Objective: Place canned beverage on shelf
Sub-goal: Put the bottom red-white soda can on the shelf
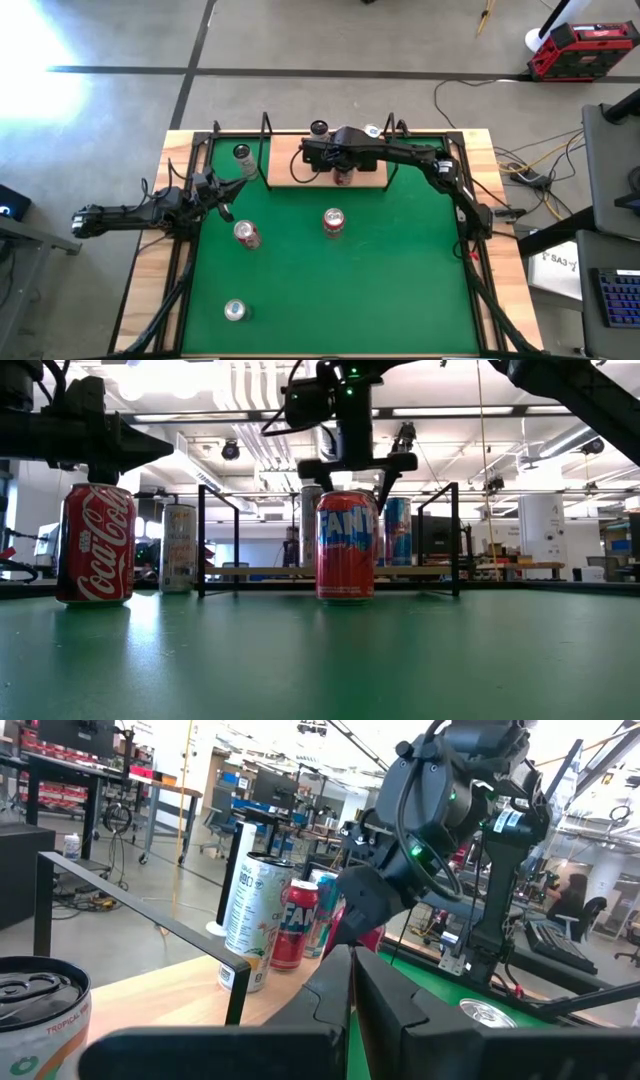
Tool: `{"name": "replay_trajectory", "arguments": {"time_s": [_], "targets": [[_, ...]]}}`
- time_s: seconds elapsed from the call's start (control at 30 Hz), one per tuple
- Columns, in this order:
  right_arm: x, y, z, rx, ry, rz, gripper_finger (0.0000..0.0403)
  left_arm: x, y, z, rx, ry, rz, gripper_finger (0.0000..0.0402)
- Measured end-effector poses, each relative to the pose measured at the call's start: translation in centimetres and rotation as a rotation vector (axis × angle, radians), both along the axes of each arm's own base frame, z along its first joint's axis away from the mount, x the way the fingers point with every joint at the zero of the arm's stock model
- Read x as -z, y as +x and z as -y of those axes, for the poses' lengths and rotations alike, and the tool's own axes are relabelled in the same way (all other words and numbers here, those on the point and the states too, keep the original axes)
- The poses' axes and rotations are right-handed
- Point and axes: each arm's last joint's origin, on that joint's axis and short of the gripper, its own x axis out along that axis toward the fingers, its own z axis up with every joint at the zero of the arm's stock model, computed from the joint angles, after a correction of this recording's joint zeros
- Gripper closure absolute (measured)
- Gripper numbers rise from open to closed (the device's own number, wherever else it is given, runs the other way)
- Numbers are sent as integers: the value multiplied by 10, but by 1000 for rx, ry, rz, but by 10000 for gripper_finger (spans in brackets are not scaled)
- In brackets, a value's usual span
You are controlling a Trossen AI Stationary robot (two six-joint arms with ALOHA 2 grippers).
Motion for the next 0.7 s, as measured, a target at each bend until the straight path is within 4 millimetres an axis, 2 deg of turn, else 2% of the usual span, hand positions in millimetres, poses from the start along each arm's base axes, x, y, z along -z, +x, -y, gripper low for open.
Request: {"name": "replay_trajectory", "arguments": {"time_s": [0.13, 0.37, 0.57, 0.7], "targets": [[0, 0, 0, -7, 0, -1, 107, 0, 0, 0, 0, 0, 0, 402], [0, 1, -1, 45, 17, 34, 107, 0, 0, 0, 0, 0, 0, 402], [-1, 6, -9, 108, 9, 100, 106, 0, 0, 0, 0, 0, 0, 402], [-1, 9, -12, 145, 9, 134, 84, 0, 0, 0, 0, 0, 0, 402]]}}
